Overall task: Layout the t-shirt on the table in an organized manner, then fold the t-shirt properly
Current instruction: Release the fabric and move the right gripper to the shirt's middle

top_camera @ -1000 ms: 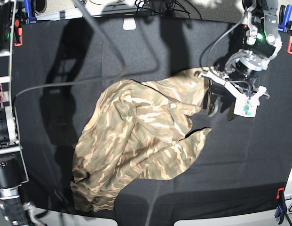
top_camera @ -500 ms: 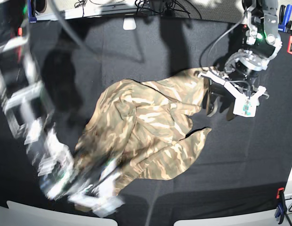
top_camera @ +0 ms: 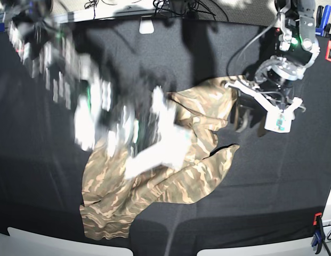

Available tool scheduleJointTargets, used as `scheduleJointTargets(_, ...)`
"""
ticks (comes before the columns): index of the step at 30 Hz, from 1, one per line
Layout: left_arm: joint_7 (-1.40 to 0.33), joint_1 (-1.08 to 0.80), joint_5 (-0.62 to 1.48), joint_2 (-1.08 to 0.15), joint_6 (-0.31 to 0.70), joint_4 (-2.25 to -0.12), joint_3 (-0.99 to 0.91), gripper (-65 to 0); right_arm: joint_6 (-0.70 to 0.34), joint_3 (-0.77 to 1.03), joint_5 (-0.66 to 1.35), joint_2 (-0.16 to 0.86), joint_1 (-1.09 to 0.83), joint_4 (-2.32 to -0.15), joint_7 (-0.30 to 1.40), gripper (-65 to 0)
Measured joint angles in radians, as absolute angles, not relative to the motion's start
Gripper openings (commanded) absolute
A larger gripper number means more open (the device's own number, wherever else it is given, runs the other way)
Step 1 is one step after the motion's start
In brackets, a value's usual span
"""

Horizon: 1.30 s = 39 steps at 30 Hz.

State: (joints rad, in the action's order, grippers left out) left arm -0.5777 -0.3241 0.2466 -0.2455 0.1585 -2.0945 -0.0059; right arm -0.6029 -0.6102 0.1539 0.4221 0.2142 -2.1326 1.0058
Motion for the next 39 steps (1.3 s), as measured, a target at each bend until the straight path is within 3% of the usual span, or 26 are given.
scheduleJointTargets(7, -0.577, -0.324, 0.247, -0.246, 0.159, -2.094, -0.006, -33.8, -0.603, -0.608, 0.138, 0.479, 0.028, -2.168, 1.016, -35.2)
scheduleJointTargets(10, -0.577, -0.324, 0.25, -0.246, 0.159, -2.094, -0.006, -33.8, -0.603, -0.607, 0.064, 0.48, -0.025, -2.167, 1.004, -38.2)
scheduleJointTargets(13, -0.577, -0.324, 0.25, -0.247, 0.159, -2.094, -0.006, -33.8, -0.602, -0.607, 0.068, 0.479, -0.033, -2.167, 0.997, -41.9)
scheduleJointTargets(25, -0.577, -0.324, 0.25, -0.246, 0.159, -2.094, -0.006, -33.8, -0.548, -0.608, -0.019, 0.46, -0.033, -1.878, 0.848, -42.0)
scheduleJointTargets(34, -0.577, -0.324, 0.25, -0.246, 0.159, -2.094, -0.006, -33.8, -0.427, -0.608, -0.078, 0.452, -0.031, -1.87, 0.844, -42.0)
scheduleJointTargets(39, -0.577, -0.324, 0.25, -0.247, 0.159, -2.094, -0.006, -33.9, -0.395, -0.608, -0.078, 0.452, -0.031, -1.87, 0.794, -52.2)
